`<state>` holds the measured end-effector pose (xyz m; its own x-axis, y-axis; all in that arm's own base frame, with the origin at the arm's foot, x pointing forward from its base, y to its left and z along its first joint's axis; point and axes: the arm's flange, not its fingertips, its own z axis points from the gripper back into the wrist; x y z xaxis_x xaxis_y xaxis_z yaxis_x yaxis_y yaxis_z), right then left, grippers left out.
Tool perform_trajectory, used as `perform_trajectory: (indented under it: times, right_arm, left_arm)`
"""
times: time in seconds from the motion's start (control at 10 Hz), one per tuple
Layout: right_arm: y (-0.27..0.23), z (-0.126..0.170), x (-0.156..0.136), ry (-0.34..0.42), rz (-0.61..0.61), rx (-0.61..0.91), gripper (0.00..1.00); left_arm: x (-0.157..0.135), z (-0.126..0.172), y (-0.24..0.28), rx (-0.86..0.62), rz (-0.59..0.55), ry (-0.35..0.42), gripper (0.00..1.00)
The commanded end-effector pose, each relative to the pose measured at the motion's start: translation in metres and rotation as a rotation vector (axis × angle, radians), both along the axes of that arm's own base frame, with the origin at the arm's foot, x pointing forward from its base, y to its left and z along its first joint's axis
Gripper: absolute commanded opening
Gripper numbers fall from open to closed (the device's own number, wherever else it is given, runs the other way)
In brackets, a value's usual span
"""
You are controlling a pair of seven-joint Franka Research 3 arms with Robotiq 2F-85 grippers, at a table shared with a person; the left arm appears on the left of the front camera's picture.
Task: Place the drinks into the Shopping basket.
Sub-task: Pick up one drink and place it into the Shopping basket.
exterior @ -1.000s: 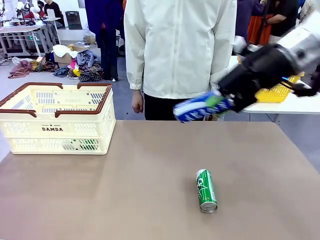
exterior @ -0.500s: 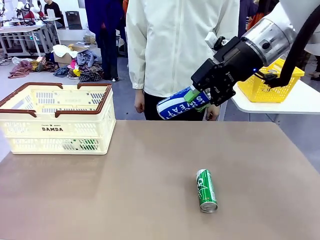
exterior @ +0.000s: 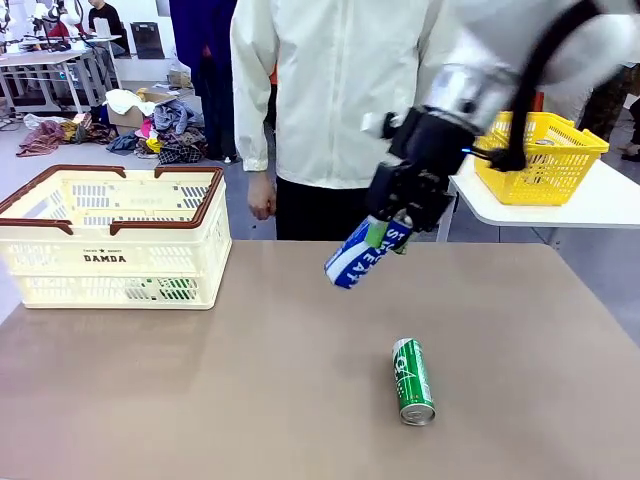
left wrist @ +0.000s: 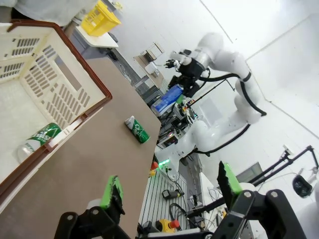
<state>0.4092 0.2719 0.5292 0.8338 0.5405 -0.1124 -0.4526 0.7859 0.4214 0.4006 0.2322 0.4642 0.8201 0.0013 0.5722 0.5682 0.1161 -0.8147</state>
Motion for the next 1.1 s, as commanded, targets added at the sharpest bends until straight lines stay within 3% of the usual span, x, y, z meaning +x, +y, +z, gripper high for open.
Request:
perform_trajectory:
  times: [0.0, 0.3, 0.6, 1.0]
  right_arm:
    - [0.068, 0.023, 0.058, 0.074, 0.105, -0.236, 0.00]
    - [0.139, -0.037, 0.053, 0.024, 0.024, -0.267, 0.00]
    - [0.173, -0.099, 0.043, -0.071, -0.102, -0.317, 0.00]
    - [0.187, -0.134, 0.042, -0.100, -0.113, -0.399, 0.00]
  left_arm:
    - [-0.004, 0.002, -0.001, 0.002, -0.013, 0.005, 1.00]
    - [-0.004, 0.002, -0.001, 0.002, -0.013, 0.005, 1.00]
    - [-0.004, 0.002, -0.001, 0.002, -0.013, 0.005, 1.00]
    - [-0.004, 0.002, -0.001, 0.002, -0.013, 0.005, 1.00]
